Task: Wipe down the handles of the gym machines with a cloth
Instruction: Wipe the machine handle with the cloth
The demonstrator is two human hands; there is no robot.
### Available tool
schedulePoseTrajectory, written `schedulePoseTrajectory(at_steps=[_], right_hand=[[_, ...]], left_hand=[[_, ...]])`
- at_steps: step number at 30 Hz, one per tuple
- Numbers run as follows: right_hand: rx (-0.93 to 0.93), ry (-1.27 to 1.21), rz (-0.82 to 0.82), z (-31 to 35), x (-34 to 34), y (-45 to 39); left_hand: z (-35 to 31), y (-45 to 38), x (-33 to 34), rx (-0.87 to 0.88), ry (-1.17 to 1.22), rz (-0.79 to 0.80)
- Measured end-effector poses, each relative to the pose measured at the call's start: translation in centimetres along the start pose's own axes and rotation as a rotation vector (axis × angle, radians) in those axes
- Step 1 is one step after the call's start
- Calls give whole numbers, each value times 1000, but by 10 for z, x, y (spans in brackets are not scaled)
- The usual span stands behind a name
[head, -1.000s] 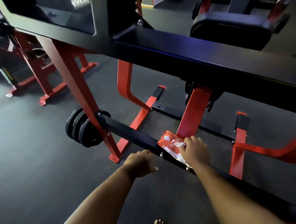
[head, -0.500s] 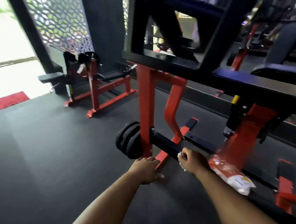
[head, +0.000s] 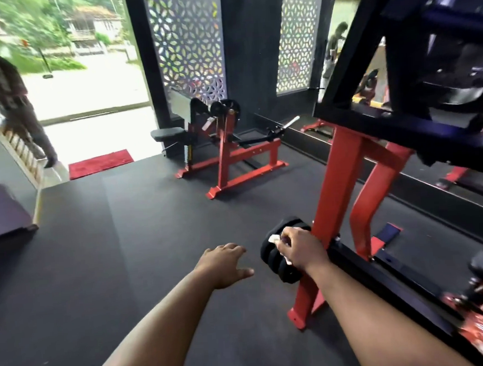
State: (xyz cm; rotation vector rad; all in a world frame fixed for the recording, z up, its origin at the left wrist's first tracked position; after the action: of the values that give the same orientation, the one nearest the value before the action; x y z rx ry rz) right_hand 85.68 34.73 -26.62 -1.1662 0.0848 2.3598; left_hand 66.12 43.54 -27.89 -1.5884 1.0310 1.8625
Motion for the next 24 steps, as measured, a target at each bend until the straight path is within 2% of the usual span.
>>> schedulePoseTrajectory(at_steps=[6,14,24], right_hand=[[-16,-36,48,10,43,-98],[-9,-65,79,6,71,-227],[67,35,19,-7,94,-374]], left_hand=[[76,-69,-15,-65,-7,7],[145,-175,-39,-86,-35,24],[220,-328,-60,28,-45,5]])
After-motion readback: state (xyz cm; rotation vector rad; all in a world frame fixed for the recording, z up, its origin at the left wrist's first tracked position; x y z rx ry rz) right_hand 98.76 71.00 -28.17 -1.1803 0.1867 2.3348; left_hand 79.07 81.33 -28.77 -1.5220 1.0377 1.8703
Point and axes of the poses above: each hand's wrist, its own y-axis away from the middle knuckle, its own x-axis out of the palm, z = x × y, the point moved 7 cm from there along -y, towards the middle knuckle, and after that the axes turned 12 degrees about -y, right-handed, at the moved point
